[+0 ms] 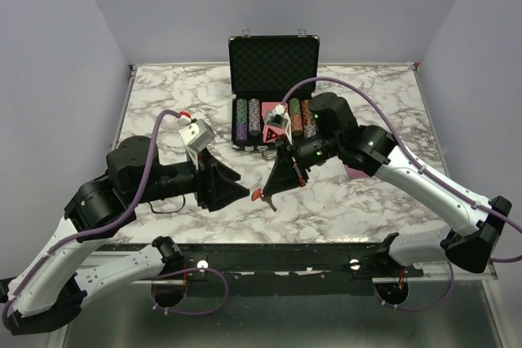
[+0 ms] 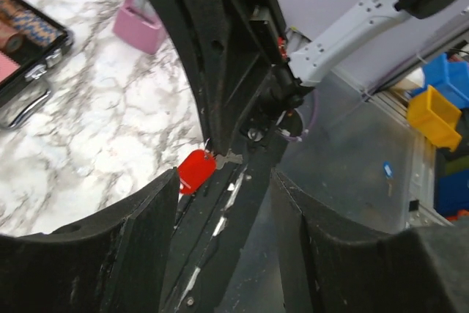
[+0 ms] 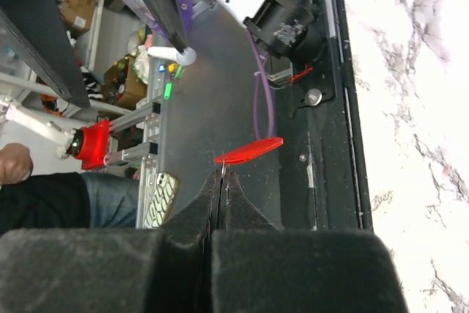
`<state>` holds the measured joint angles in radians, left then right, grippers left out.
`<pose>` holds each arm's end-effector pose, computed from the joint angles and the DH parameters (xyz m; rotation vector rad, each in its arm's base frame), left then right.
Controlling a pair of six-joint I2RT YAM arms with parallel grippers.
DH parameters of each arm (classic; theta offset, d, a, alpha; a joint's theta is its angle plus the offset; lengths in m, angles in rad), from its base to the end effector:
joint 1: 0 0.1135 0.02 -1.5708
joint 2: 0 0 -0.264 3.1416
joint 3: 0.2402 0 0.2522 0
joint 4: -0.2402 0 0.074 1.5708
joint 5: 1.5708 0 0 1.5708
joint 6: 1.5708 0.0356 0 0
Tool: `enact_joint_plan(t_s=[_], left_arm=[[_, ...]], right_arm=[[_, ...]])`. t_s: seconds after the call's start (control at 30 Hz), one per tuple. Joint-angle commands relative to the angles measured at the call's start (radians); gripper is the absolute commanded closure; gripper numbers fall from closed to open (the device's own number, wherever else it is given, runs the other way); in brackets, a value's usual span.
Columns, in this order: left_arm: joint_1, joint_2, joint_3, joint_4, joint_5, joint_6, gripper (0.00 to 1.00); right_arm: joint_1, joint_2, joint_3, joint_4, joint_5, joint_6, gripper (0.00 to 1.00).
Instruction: Remove the keys from the keyring
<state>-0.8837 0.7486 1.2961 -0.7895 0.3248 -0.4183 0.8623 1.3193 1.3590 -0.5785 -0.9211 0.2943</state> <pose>0.0604 -0.0916 0.4461 0.6964 1.8484 -1.1852 0.1598 0.2301 0.3898 -1.2259 1.9627 1.6162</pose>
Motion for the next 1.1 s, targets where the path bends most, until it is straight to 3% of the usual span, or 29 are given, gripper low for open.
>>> enact_joint_plan(t_s=[0.0, 0.3, 0.6, 1.07], left_arm=[[0.008, 0.012, -0.023, 0.102, 0.184, 0.006, 0.4], [0.038, 0.061, -0.014, 0.133, 0.273, -0.023, 0.43], [0.083, 0.095, -0.026, 0.147, 0.349, -0.05, 0.58], [0.084, 0.095, -0.066, 0.164, 0.373, -0.062, 0.61]], right_arm=[[0.017, -0.008, 0.054, -0.001, -0.091, 0.017, 0.99], [0.029, 0.003, 0.097, 0.009, -0.151, 0.039, 0.99], [0.037, -0.005, 0.106, 0.025, -0.163, 0.052, 0.99], [0.038, -0.002, 0.124, 0.032, -0.16, 0.057, 0.99]])
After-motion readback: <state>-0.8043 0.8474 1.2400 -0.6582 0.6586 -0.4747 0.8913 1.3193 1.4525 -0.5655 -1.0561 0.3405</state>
